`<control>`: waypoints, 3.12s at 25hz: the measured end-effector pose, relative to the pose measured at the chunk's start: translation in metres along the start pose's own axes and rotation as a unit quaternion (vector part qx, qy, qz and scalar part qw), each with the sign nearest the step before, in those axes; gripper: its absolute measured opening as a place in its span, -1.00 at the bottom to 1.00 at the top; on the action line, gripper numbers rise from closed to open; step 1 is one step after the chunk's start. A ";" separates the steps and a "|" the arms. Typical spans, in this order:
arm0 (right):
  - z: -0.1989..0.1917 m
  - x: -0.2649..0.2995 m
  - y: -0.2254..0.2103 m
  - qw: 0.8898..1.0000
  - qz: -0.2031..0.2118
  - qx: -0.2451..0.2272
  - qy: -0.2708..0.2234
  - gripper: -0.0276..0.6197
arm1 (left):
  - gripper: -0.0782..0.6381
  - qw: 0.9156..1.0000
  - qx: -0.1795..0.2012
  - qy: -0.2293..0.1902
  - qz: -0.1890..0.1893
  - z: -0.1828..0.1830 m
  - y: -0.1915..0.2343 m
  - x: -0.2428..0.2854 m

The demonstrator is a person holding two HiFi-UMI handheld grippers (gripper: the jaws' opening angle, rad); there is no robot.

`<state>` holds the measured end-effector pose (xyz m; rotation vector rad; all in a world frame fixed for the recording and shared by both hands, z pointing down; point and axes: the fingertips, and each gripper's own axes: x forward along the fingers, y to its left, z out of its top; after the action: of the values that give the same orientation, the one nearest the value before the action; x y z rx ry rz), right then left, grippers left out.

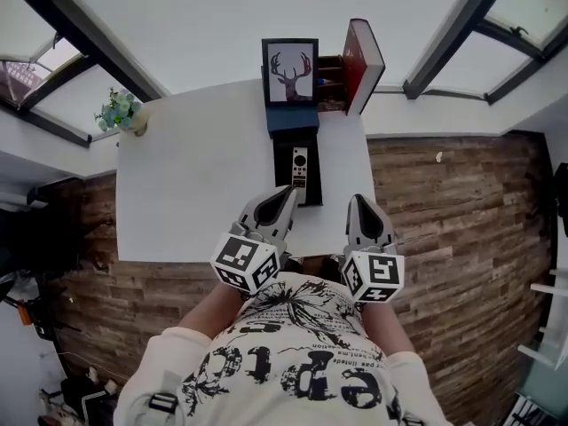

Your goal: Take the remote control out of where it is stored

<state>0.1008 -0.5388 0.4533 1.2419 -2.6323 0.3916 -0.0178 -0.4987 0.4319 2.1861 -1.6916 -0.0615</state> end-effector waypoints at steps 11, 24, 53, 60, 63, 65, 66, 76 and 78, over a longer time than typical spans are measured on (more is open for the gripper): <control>0.000 0.068 -0.013 0.989 0.129 -0.044 0.058 -0.91 | -0.75 0.985 -0.088 0.008 0.147 -0.038 0.046 0.033; -0.059 0.097 -0.023 0.962 0.221 -0.041 0.156 -0.91 | -0.41 0.951 -0.098 0.204 0.209 -0.146 0.071 0.082; -0.063 0.133 -0.086 0.963 0.198 -0.017 0.182 -0.91 | -0.17 0.854 -0.065 0.441 0.269 -0.211 0.128 0.125; -0.060 0.138 -0.089 0.965 0.193 -0.017 0.179 -0.91 | -0.51 0.856 -0.080 0.419 0.292 -0.210 0.136 0.122; -0.058 0.138 -0.085 0.964 0.196 -0.023 0.176 -0.91 | -0.51 0.857 -0.097 0.408 0.299 -0.203 0.136 0.116; -0.057 0.137 -0.083 0.964 0.196 -0.027 0.175 -0.91 | -0.52 0.863 -0.099 0.392 0.302 -0.197 0.134 0.114; -0.057 0.136 -0.082 0.965 0.196 -0.029 0.174 -0.91 | -0.52 0.868 -0.099 0.381 0.302 -0.192 0.134 0.113; -0.021 0.131 -0.059 0.971 0.191 -0.052 0.130 -0.91 | -0.52 0.929 -0.036 0.228 0.291 -0.092 0.117 0.107; -0.005 0.131 -0.056 0.975 0.184 -0.053 0.110 -0.91 | -0.52 0.939 -0.021 0.190 0.286 -0.068 0.109 0.105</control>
<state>0.0630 -0.6659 0.5047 0.6325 -2.6416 0.4141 -0.0721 -0.6020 0.5495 1.4707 -1.9796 0.4443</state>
